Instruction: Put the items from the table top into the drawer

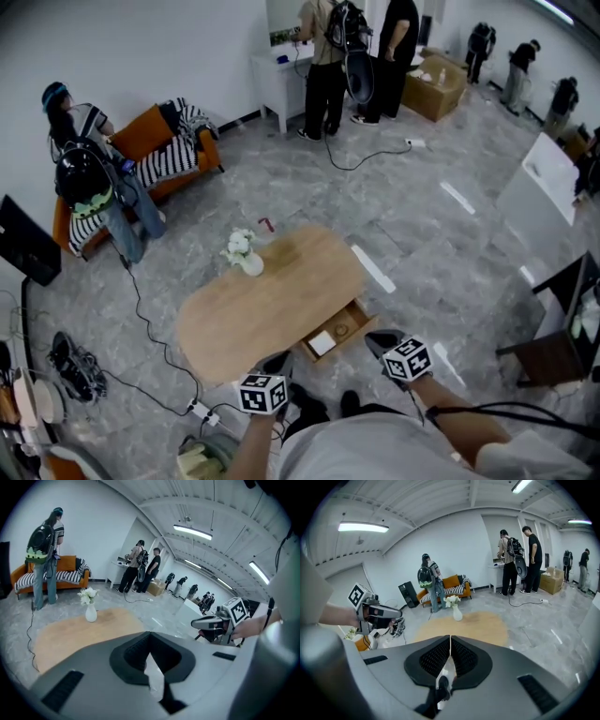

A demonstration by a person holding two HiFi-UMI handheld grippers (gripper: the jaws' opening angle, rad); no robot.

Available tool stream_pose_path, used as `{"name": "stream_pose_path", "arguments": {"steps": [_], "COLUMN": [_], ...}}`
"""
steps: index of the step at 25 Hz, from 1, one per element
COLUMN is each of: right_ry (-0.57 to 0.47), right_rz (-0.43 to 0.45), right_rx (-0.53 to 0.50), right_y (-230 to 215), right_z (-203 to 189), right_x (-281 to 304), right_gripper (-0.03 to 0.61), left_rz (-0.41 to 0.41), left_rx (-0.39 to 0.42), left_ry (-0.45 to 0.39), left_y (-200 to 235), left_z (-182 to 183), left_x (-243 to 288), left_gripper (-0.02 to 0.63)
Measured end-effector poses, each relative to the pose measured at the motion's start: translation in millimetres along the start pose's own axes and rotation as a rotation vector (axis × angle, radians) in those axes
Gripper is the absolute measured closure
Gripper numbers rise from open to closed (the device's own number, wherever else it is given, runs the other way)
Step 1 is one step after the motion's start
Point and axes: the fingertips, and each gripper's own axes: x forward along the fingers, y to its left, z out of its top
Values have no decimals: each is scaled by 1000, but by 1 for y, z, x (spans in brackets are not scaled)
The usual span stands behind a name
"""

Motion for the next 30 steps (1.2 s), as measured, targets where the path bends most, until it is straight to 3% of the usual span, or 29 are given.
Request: {"name": "stream_pose_path", "arguments": {"steps": [11, 17, 22, 30], "right_ry": [-61, -41, -50, -64], "right_rz": [45, 53, 43, 24], "right_rx": [-36, -43, -18, 0], "right_y": [-7, -8, -1, 7], "right_z": [-3, -14, -14, -19], "right_x": [-52, -60, -62, -74], "right_gripper": [543, 543, 543, 545], "left_rz": [60, 69, 113, 76], "left_rx": [-22, -15, 52, -3], "left_ry": [-110, -109, -80, -86], "left_y": [-48, -60, -51, -41], "left_z": [-3, -11, -15, -24], "left_x": [-32, -39, -55, -65], "left_gripper": [612, 612, 612, 612]}}
